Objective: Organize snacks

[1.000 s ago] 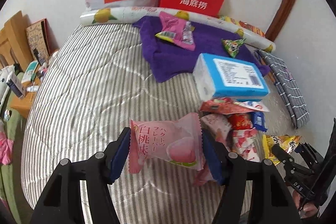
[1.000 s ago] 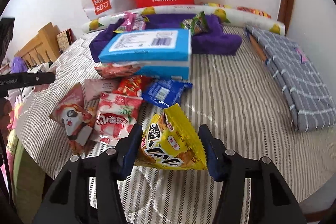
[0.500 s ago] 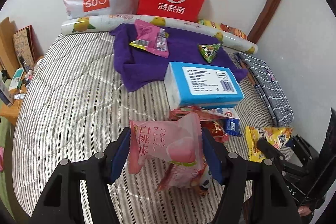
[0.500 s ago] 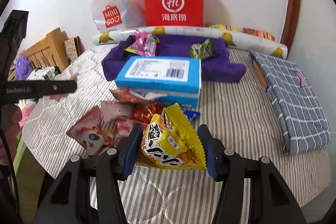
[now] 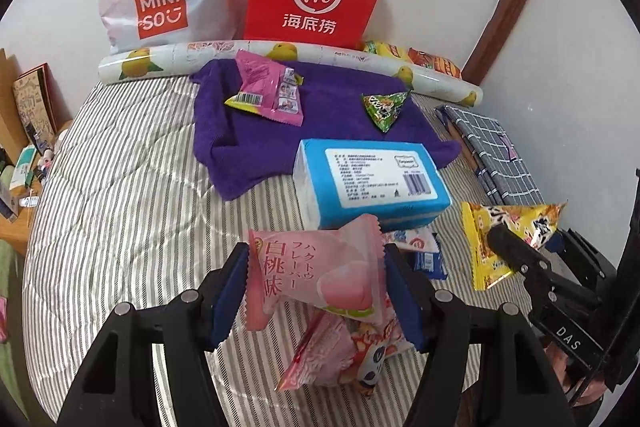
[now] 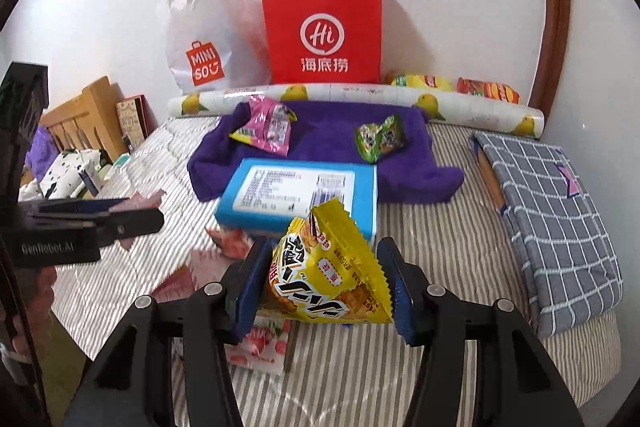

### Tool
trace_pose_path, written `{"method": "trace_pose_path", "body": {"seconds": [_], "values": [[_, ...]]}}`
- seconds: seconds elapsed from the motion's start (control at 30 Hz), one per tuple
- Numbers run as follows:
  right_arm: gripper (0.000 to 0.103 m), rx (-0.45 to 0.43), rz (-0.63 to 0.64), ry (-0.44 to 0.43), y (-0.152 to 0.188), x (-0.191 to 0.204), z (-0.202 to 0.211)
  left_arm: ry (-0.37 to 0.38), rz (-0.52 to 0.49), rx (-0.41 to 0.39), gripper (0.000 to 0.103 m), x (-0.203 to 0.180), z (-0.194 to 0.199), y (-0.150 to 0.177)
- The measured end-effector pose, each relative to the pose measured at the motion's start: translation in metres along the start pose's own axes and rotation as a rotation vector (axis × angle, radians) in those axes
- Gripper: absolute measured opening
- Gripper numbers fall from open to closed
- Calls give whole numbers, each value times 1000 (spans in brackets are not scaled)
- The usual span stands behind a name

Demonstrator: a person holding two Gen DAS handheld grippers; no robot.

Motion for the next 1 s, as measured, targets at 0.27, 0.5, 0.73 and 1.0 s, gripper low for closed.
{"method": "trace_pose_path", "body": {"seconds": [0.27, 0.5, 0.73, 1.0], "values": [[54, 13, -6, 0, -20, -3, -13, 4, -2, 4, 64, -3, -9, -15], [54, 51, -36, 5, -30, -12, -32, 3, -4, 5, 64, -1, -15, -29], [54, 51, -41, 7, -44, -16, -44, 9, 0, 16, 64, -3, -27, -42], [54, 33, -30, 9, -64, -18, -52, 25, -14, 17, 64, -10, -37, -57]]}}
Point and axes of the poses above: each gripper's, at about its wrist camera, not at the fingertips, and z roughly against the way its jaws point, x to its left, y to its underside, the point moved 9 cm from there along -z, roughly the way its jaws point
